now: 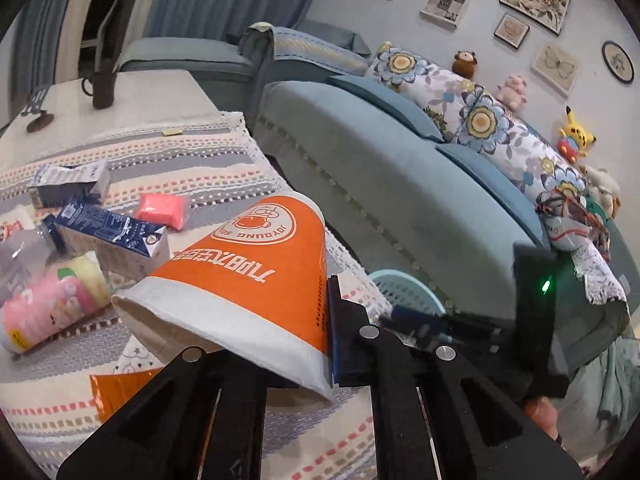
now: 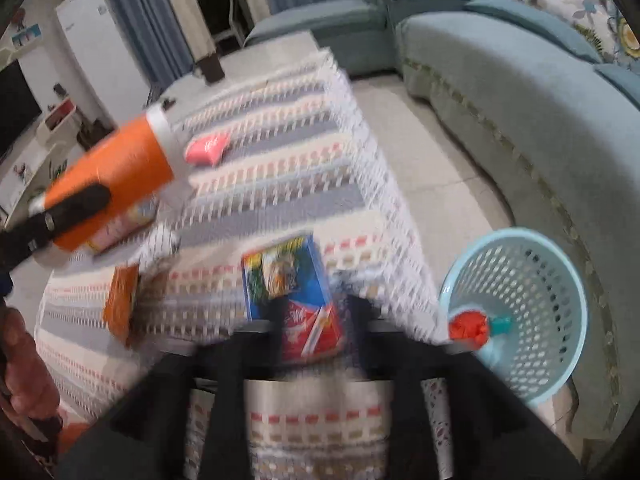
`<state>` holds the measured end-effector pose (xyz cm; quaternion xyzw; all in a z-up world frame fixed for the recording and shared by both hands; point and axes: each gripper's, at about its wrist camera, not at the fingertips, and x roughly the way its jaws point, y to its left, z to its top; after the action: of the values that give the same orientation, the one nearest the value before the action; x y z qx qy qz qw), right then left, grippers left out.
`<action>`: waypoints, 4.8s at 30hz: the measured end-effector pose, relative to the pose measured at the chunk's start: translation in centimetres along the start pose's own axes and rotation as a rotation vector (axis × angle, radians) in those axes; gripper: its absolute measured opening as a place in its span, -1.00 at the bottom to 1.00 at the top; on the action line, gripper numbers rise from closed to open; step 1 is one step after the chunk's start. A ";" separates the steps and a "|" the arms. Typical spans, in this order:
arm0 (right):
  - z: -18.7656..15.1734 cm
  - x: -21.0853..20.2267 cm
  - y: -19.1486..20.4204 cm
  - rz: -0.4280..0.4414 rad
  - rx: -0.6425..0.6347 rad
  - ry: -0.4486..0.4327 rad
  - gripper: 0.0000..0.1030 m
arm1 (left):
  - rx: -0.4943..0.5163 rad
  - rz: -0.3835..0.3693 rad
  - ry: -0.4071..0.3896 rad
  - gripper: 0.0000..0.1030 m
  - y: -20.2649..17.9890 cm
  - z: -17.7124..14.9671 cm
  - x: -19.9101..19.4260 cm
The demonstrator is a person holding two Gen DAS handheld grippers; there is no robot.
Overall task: Collect trash
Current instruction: 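Carry the cup and card box over the wastebasket and release both, then grasp the pink drink bottle with the left tool while the right tool grasps the orange wrapper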
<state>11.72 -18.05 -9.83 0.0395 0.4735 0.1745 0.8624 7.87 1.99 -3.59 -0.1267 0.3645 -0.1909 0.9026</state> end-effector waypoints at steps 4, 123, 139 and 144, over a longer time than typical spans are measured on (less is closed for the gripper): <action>-1.3 1.8 1.7 -0.007 -0.068 0.031 0.65 | 0.008 0.028 -0.010 -0.87 0.0 -0.8 0.3; -0.7 3.3 13.2 0.093 -0.220 -0.077 -0.88 | -0.364 0.176 -0.105 0.22 22.7 -4.8 -7.0; -3.3 1.7 5.5 -0.107 -0.026 -0.109 -0.88 | -0.004 0.100 0.010 0.37 11.4 -2.8 -4.4; -3.9 1.9 6.3 -0.064 -0.063 -0.076 -0.87 | 0.055 0.264 0.139 0.34 12.9 -0.1 1.1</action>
<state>7.75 -11.89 -12.01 0.0039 0.4356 0.1599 0.8858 11.76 13.04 -9.11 -0.0394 0.4342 -0.0886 0.8956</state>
